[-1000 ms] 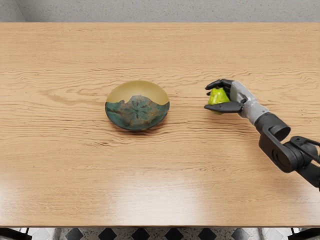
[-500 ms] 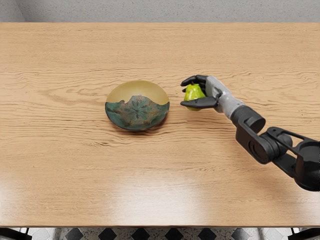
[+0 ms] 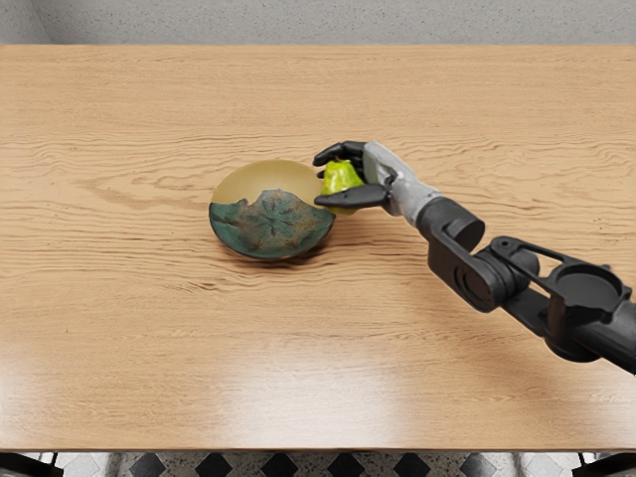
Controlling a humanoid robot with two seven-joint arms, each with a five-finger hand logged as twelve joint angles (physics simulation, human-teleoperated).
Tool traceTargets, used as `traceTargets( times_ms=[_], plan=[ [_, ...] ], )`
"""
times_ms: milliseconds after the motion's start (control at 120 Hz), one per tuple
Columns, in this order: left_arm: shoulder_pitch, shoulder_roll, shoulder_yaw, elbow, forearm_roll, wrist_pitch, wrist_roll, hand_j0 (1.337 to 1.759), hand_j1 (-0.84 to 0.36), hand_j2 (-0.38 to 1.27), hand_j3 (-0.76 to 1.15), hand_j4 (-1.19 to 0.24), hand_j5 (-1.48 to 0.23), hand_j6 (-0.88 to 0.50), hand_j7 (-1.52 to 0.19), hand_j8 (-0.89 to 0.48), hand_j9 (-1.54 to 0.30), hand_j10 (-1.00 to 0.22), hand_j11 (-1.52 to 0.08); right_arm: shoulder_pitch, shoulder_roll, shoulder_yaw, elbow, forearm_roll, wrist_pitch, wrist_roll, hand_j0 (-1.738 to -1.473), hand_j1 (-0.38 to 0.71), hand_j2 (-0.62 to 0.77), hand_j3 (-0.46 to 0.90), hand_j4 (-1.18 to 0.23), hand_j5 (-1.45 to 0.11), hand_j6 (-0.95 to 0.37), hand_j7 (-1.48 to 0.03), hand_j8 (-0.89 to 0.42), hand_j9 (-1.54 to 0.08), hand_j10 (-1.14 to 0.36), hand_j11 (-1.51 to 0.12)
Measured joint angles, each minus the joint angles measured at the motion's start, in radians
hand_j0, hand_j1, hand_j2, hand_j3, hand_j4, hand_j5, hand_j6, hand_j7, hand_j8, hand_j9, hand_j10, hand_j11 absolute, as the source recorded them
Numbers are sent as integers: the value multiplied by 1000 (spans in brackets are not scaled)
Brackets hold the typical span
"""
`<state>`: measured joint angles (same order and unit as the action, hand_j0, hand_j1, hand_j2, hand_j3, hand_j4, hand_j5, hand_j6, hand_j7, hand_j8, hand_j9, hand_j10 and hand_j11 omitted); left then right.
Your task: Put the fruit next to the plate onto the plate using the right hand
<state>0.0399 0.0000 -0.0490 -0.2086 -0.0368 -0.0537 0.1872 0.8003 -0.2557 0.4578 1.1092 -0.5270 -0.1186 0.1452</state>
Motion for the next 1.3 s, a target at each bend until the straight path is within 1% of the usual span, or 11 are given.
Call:
traceTargets(
  times_ms=[242, 333, 567, 733, 767, 850, 942, 1025, 1167, 1217, 1300],
  plan=[
    [0, 0, 0, 0, 0, 0, 0, 1658, 349, 0, 0, 0, 0, 0, 0, 0, 0, 0, 0, 26, 44, -2, -6, -2, 0, -20, -1653, 176, -6, 0, -723, -743, -493, -741, -523, -747, -579, -746],
    [0, 0, 0, 0, 0, 0, 0, 1658, 349, 0, 0, 0, 0, 0, 0, 0, 0, 0, 0, 28, 64, -5, -11, -7, 1, -22, -1653, 176, -9, 0, -721, -744, -492, -739, -522, -744, -579, -744],
    [0, 0, 0, 0, 0, 0, 0, 1658, 349, 0, 0, 0, 0, 0, 0, 0, 0, 0, 0, 31, 156, -49, -63, -35, -14, -23, -1655, 182, 1, 0, -725, -734, -494, -728, -517, -731, -560, -730],
    [0, 0, 0, 0, 0, 0, 0, 1658, 349, 0, 0, 0, 0, 0, 0, 0, 0, 0, 0, 35, 178, -68, -77, -40, -26, -23, -1656, 197, 33, 0, -730, -715, -497, -714, -516, -714, -547, -717],
    [0, 0, 0, 0, 0, 0, 0, 1658, 349, 0, 0, 0, 0, 0, 0, 0, 0, 0, 0, 35, 180, -68, -79, -40, -27, -23, -1656, 182, 19, 0, -698, -679, -478, -678, -493, -678, -520, -680],
    [0, 0, 0, 0, 0, 0, 0, 1658, 349, 0, 0, 0, 0, 0, 0, 0, 0, 0, 0, 33, 187, -58, -86, -35, -64, -22, -1657, 19, 10, 0, -477, -468, -331, -468, -341, -467, -359, -469],
    [0, 0, 0, 0, 0, 0, 0, 1658, 349, 0, 0, 0, 0, 0, 0, 0, 0, 0, 0, 34, 185, -53, -89, -33, -92, -23, -1657, -104, 5, 0, -312, -309, -219, -309, -225, -309, -237, -310],
    [0, 0, 0, 0, 0, 0, 0, 1658, 349, 0, 0, 0, 0, 0, 0, 0, 0, 0, 0, 56, 147, -49, -89, -34, -104, -58, -1658, -177, 2, 0, -215, -215, -153, -215, -157, -215, -165, -216],
    [0, 0, 0, 0, -1, 0, 0, 1658, 349, 0, 0, 0, 0, 0, 0, 0, 0, 0, 0, 108, 11, -47, -72, -33, -88, -115, -1658, -251, -1, 0, -117, -121, -86, -121, -88, -120, -92, -121],
    [0, 0, 0, 0, -1, 0, 0, 1658, 349, 0, 0, 0, 0, 0, 0, 0, 0, 0, 0, 125, -72, -38, -50, -31, 2, -146, -1658, -269, -1, 0, -95, -99, -71, -99, -72, -99, -75, -99],
    [0, 0, 0, 0, -1, -1, 0, 1658, 349, 0, 0, 0, 0, 0, 0, 0, 0, 0, 0, 143, -217, 18, -29, -29, 253, -183, -1658, -290, -1, 0, -68, -72, -52, -71, -53, -71, -55, -72]
  ],
)
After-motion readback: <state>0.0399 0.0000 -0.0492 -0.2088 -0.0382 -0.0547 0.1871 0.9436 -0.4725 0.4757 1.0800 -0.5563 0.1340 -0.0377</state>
